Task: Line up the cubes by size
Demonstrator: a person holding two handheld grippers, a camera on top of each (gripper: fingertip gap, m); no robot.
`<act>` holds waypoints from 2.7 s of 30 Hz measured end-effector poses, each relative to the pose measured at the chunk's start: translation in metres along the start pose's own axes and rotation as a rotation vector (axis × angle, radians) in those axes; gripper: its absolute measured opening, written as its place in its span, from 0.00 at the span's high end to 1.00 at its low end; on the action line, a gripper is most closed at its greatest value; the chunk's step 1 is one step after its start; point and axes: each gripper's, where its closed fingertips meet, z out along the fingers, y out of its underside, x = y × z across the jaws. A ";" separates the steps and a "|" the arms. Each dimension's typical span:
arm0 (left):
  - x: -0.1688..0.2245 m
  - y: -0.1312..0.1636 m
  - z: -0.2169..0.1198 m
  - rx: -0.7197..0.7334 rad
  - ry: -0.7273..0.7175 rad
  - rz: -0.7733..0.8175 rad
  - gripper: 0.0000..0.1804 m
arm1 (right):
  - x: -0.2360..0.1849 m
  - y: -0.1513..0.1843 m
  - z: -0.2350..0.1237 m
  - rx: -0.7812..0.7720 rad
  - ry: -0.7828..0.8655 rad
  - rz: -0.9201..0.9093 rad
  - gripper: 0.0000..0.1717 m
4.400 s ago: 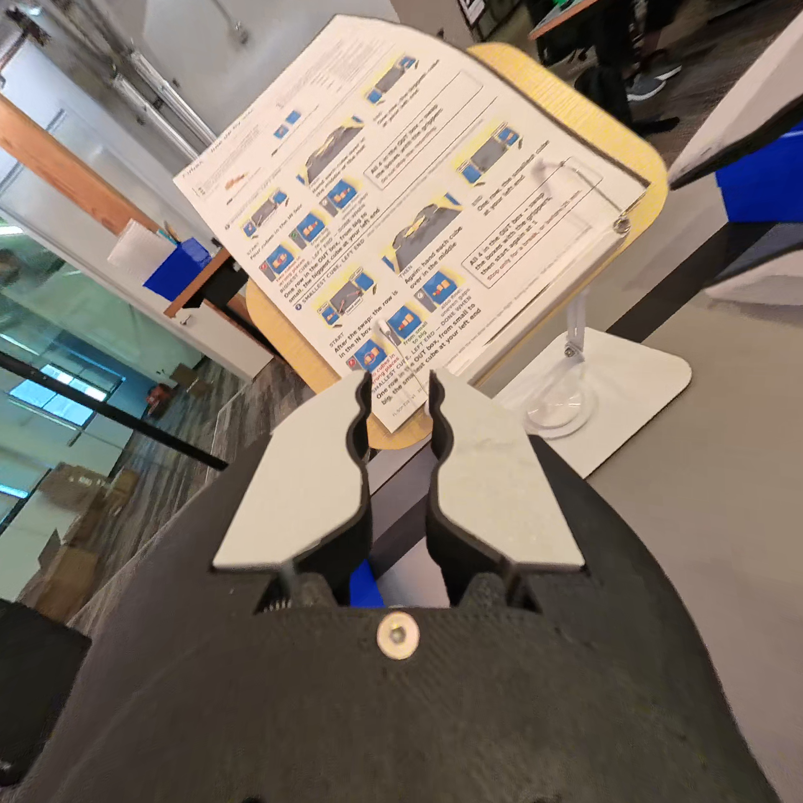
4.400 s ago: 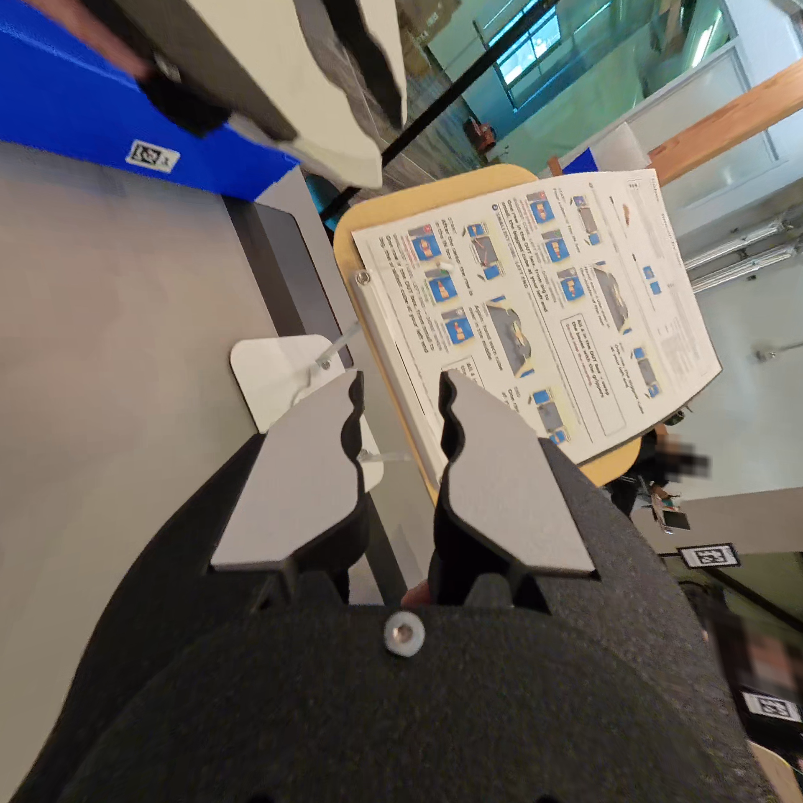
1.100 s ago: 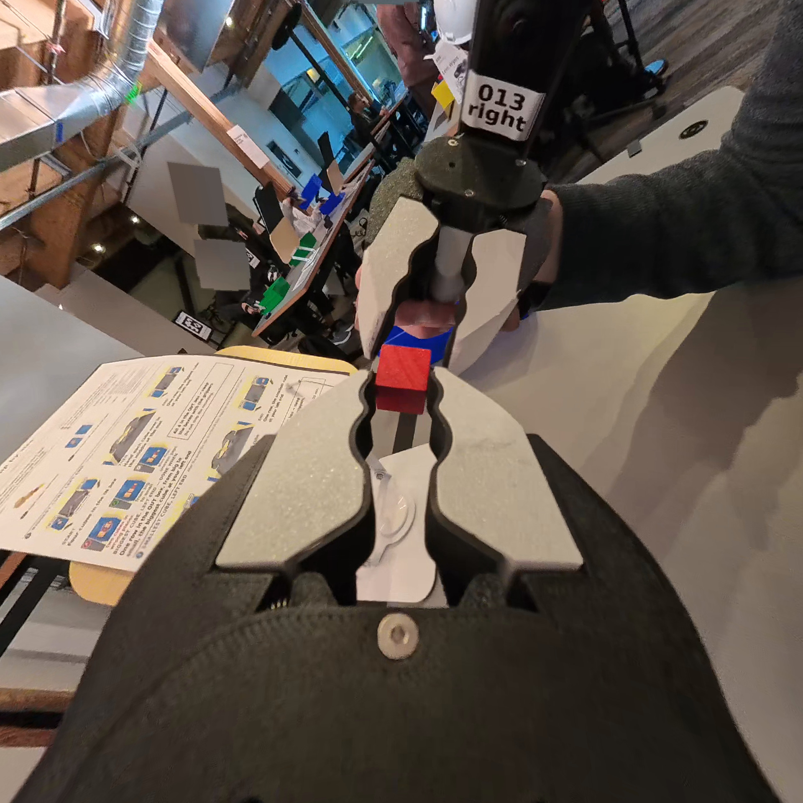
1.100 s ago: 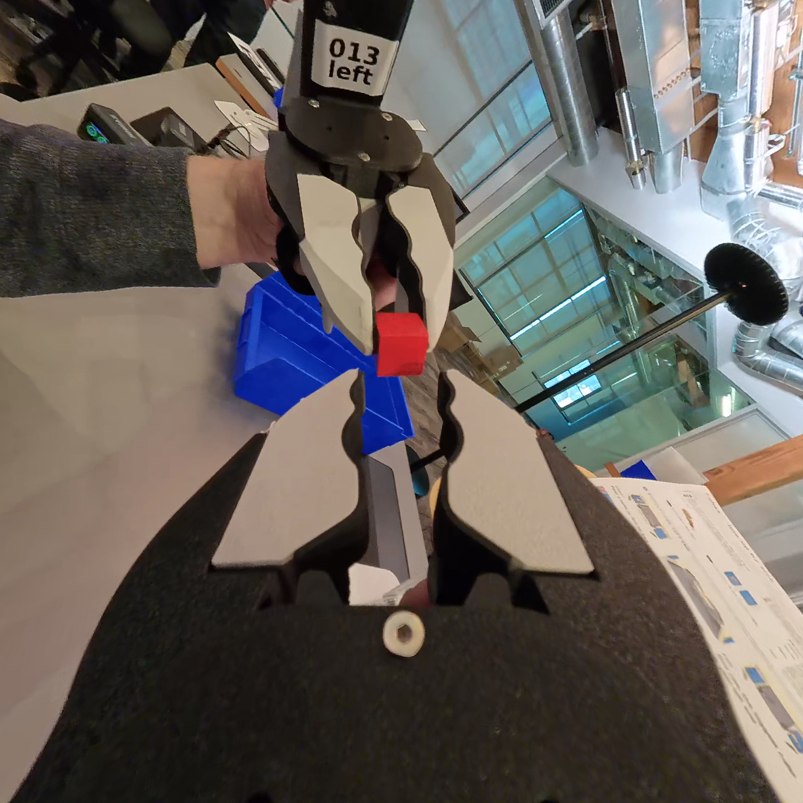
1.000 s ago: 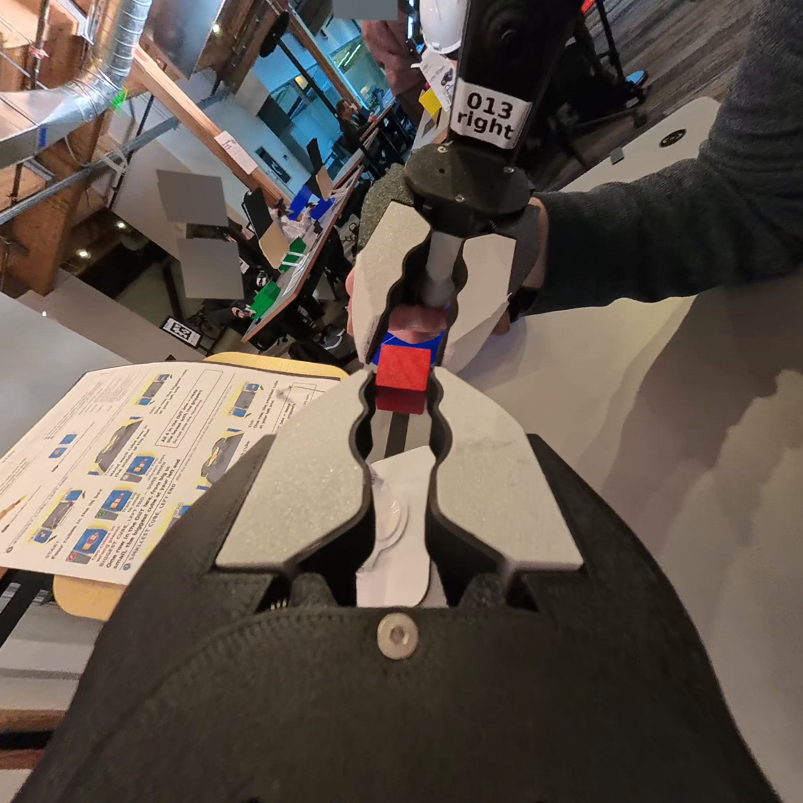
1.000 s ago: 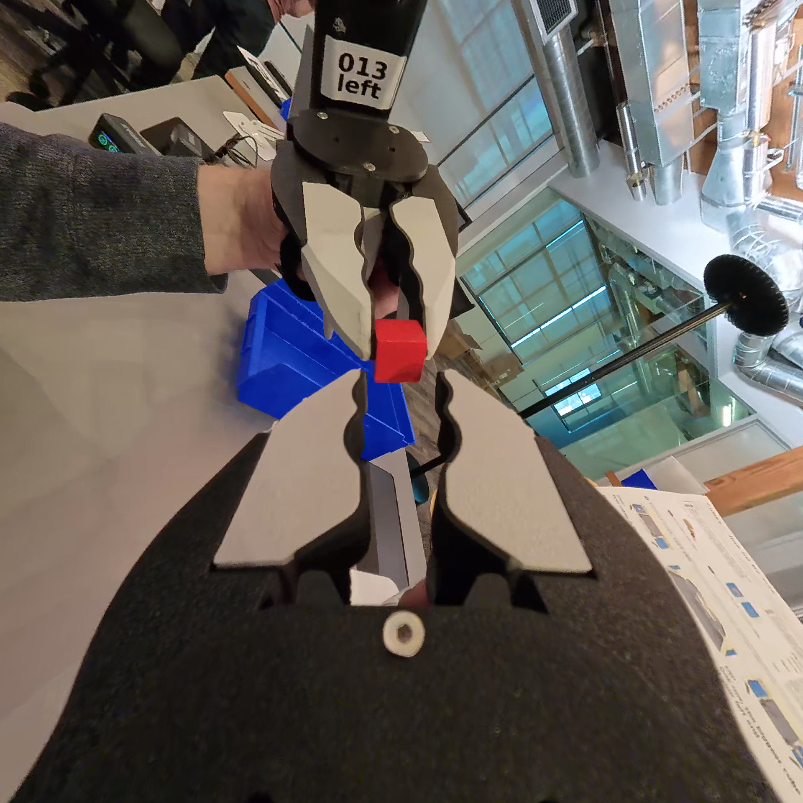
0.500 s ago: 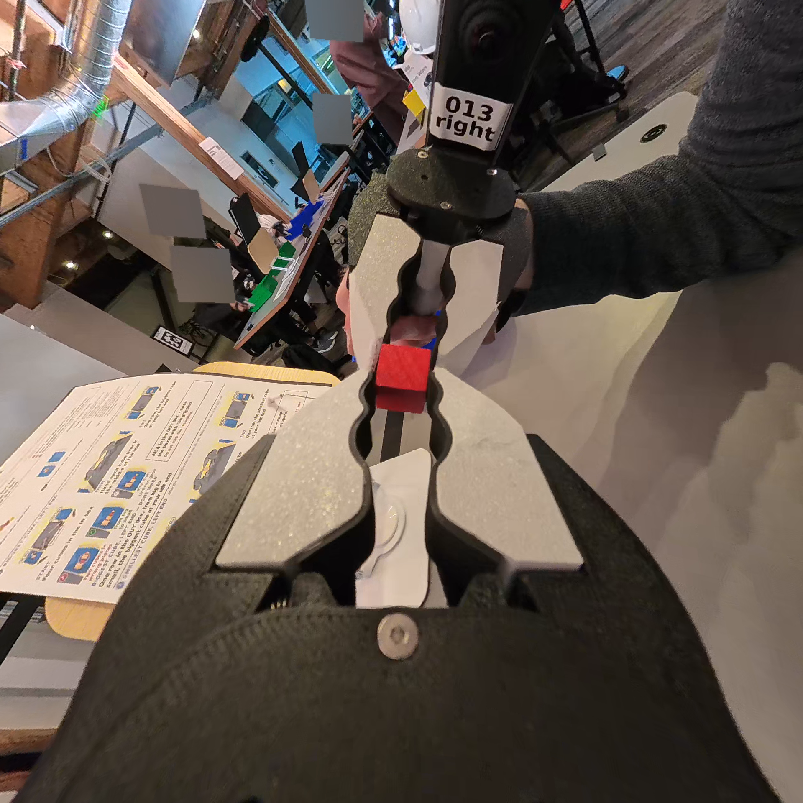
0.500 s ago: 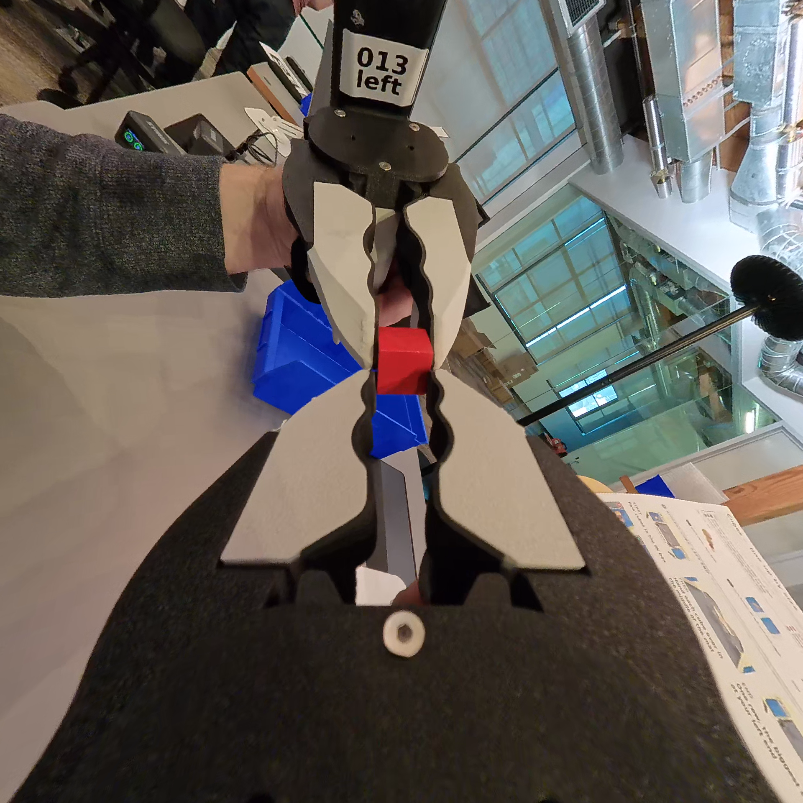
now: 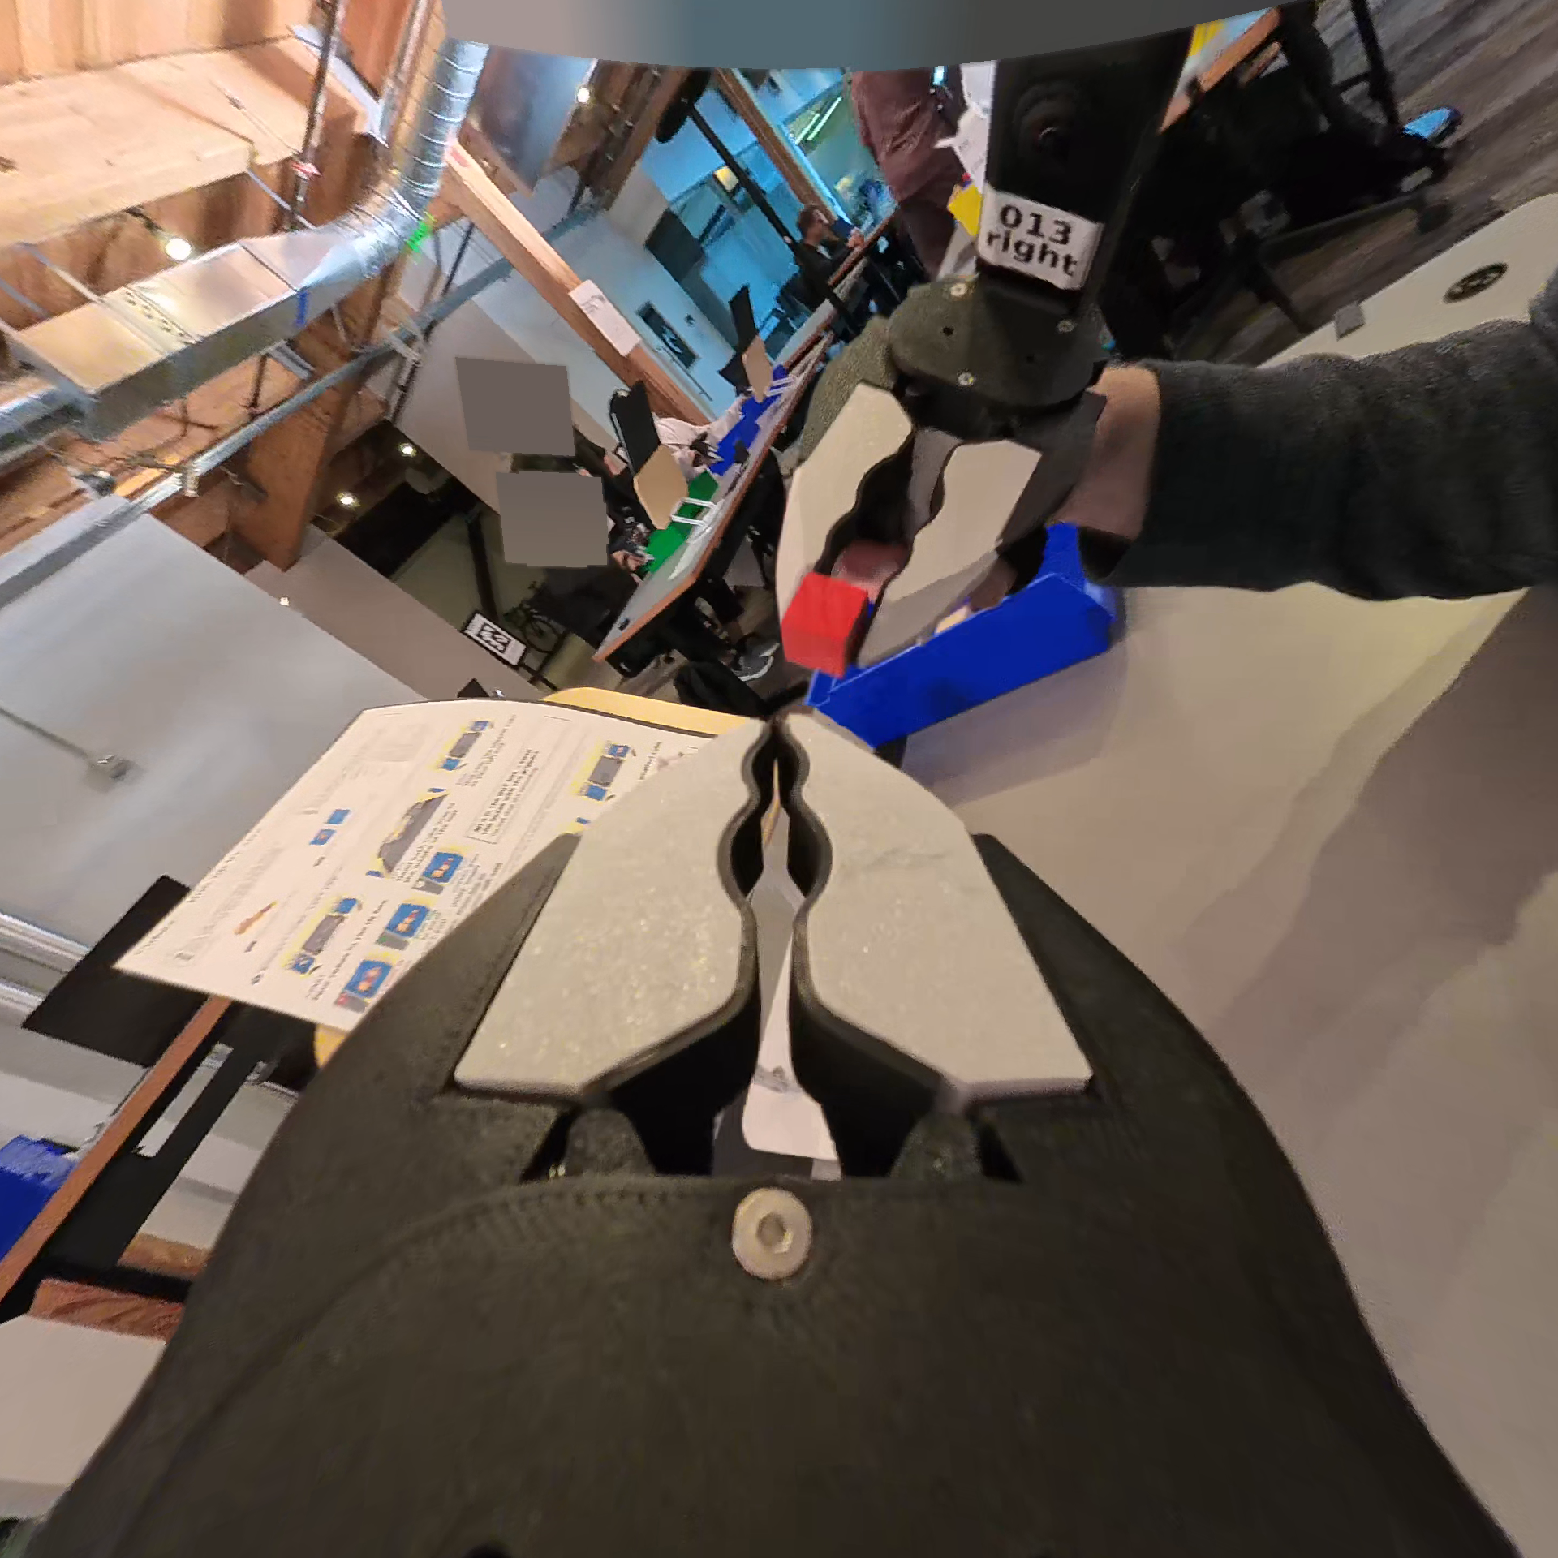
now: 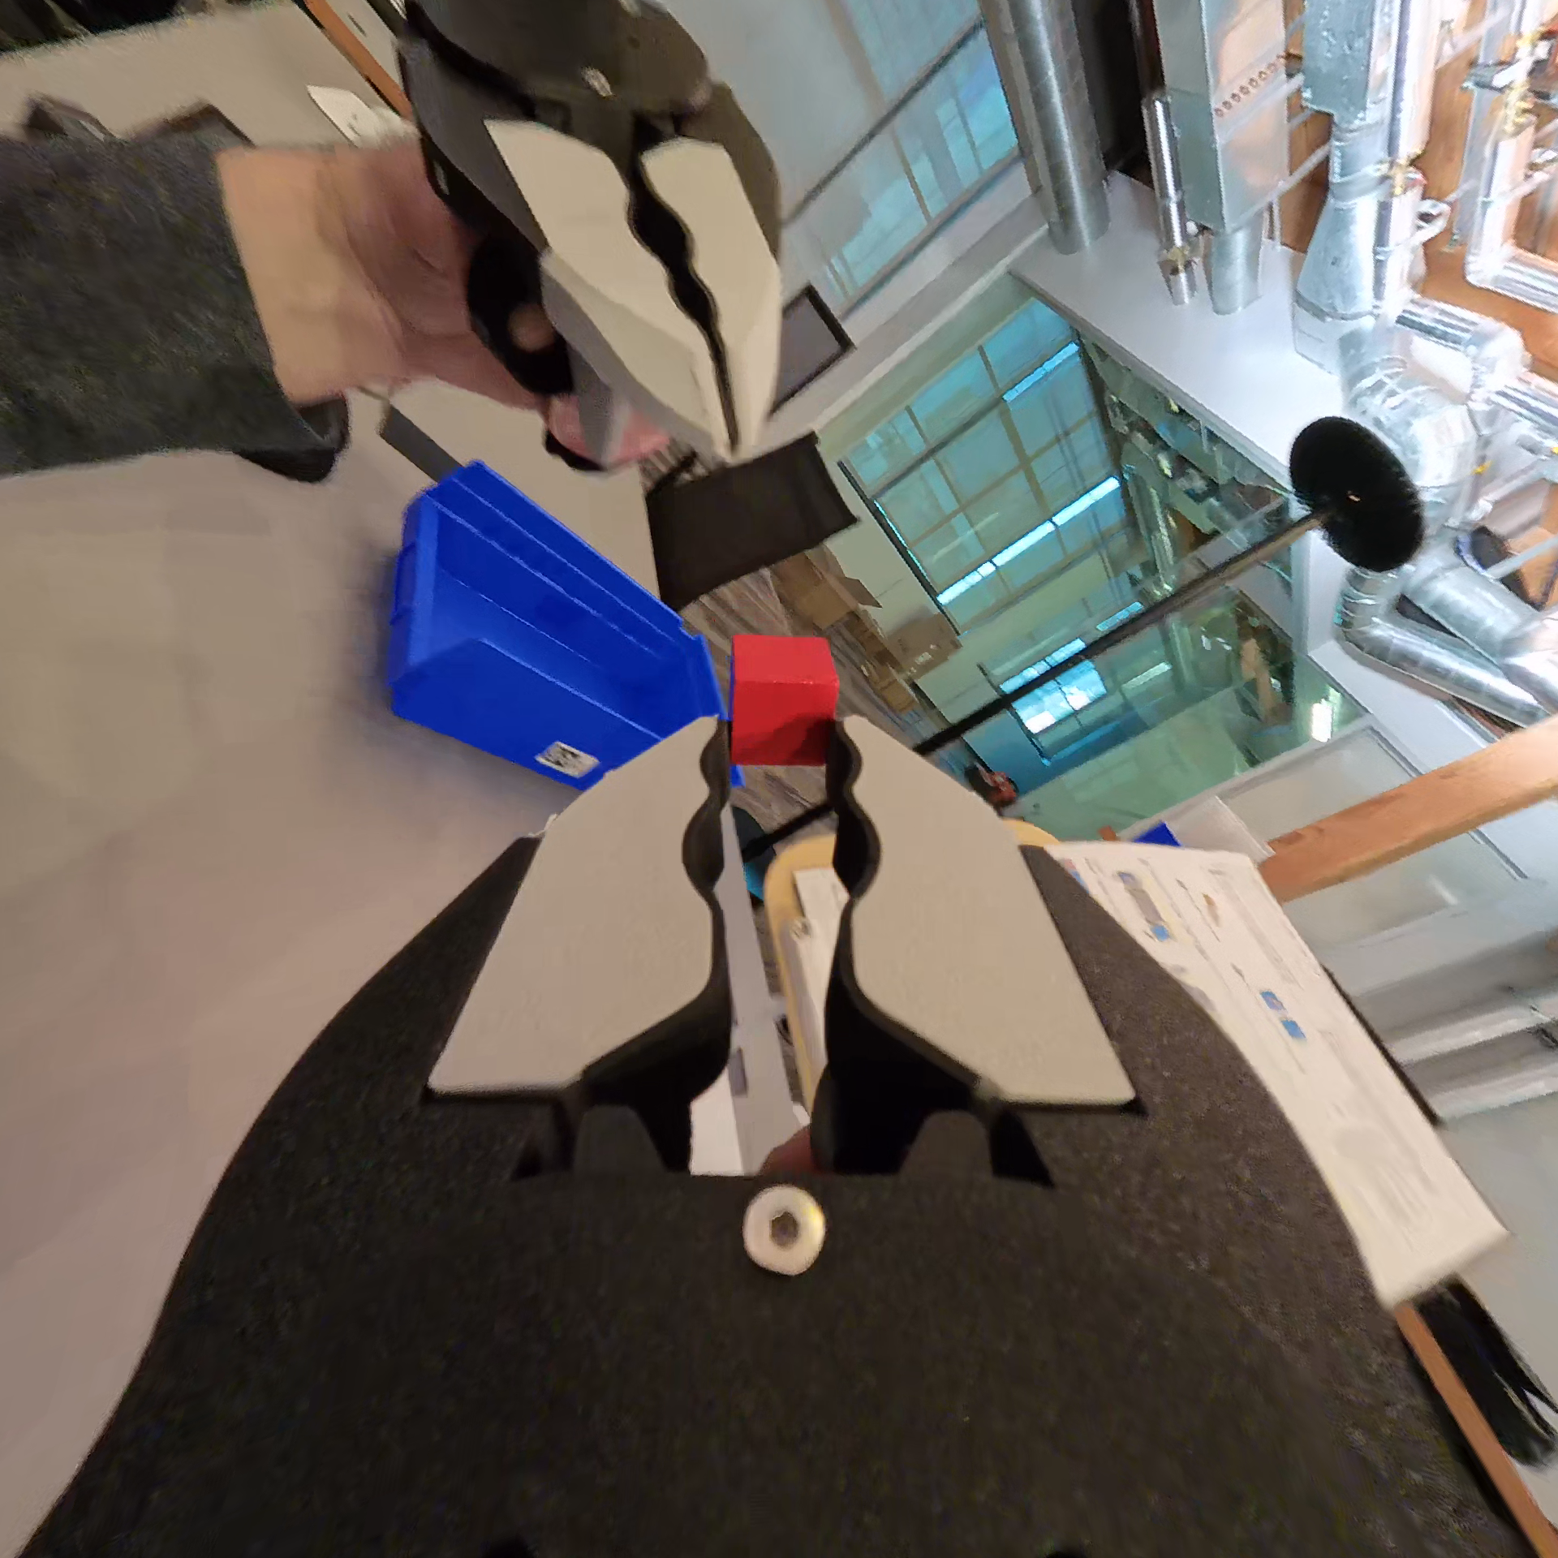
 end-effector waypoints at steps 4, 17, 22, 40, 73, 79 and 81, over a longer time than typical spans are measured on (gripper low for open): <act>-0.006 -0.007 -0.016 0.003 -0.048 0.033 1.00 | 0.023 0.035 -0.048 -0.169 0.071 -0.042 0.88; -0.013 0.000 -0.020 -0.023 -0.067 0.038 1.00 | 0.077 0.275 -0.298 -1.264 -0.213 -0.071 0.88; -0.008 0.005 -0.012 -0.050 -0.042 0.048 1.00 | 0.054 0.342 -0.345 -1.431 -0.405 0.050 0.88; 0.000 0.020 0.006 -0.104 0.012 0.043 1.00 | 0.002 0.441 -0.386 -1.669 -0.743 0.067 0.88; 0.004 0.022 0.019 -0.137 0.024 0.050 1.00 | 0.051 0.397 -0.363 -1.718 -0.476 -0.134 0.79; -0.008 0.026 0.034 -0.218 -0.096 0.016 0.94 | 0.059 0.287 -0.325 -1.506 -0.090 -0.114 0.81; -0.005 0.034 0.040 -0.279 -0.123 -0.005 0.89 | 0.045 0.252 -0.306 -1.391 -0.003 -0.069 0.82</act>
